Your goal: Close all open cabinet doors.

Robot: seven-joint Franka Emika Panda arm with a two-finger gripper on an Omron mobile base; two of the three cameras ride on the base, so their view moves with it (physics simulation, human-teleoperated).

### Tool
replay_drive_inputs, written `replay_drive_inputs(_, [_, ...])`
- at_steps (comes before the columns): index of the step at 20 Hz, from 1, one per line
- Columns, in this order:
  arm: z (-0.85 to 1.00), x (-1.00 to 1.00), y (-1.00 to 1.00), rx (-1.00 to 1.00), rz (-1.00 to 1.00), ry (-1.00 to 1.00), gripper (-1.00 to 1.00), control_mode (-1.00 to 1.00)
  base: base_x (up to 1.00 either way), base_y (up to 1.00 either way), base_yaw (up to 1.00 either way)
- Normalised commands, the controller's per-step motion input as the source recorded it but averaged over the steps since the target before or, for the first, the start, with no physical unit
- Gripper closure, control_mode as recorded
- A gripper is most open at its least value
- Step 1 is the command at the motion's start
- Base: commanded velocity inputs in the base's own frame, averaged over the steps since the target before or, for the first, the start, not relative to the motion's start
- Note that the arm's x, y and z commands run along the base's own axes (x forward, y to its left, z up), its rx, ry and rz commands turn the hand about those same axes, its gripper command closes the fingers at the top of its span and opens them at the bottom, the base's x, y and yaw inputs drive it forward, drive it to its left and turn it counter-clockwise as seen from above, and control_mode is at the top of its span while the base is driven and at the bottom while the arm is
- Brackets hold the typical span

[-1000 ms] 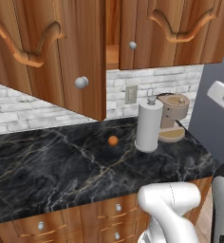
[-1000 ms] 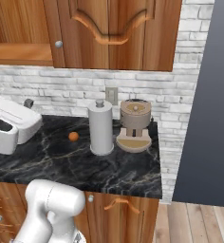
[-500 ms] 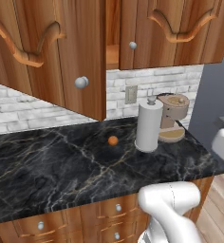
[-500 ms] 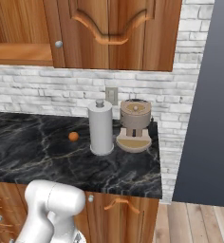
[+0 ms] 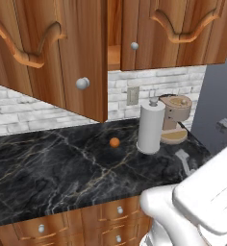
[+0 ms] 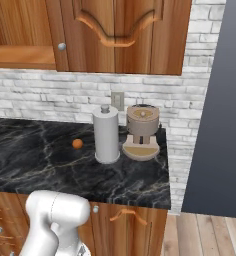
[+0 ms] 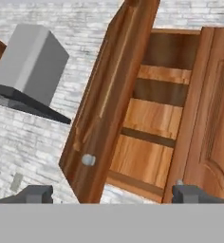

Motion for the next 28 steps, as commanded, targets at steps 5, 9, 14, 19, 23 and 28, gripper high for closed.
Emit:
replay_drive_inputs(5, [0.0,0.09,0.94,-0.36,0.0,-0.06,-1.0,-1.0,0.0,0.0,0.0])
replay_drive_inputs(9, [-0.02,0.31,0.93,-0.39,-0.07,0.0,-1.0,-1.0,0.0,0.0,0.0])
replay_drive_inputs(14, [-0.04,0.55,0.66,-0.34,-0.18,0.03,-1.0,-1.0,0.0,0.0,0.0])
replay_drive_inputs(19, [-0.15,0.72,0.15,-0.22,-0.27,0.07,-1.0,-1.0,0.0,0.0,0.0])
replay_drive_inputs(23, [-0.2,0.78,0.0,-0.16,-0.27,0.11,-1.0,-1.0,0.0,0.0,0.0])
replay_drive_inputs(28, [-0.26,0.76,0.01,-0.14,-0.21,0.09,-1.0,-1.0,0.0,0.0,0.0])
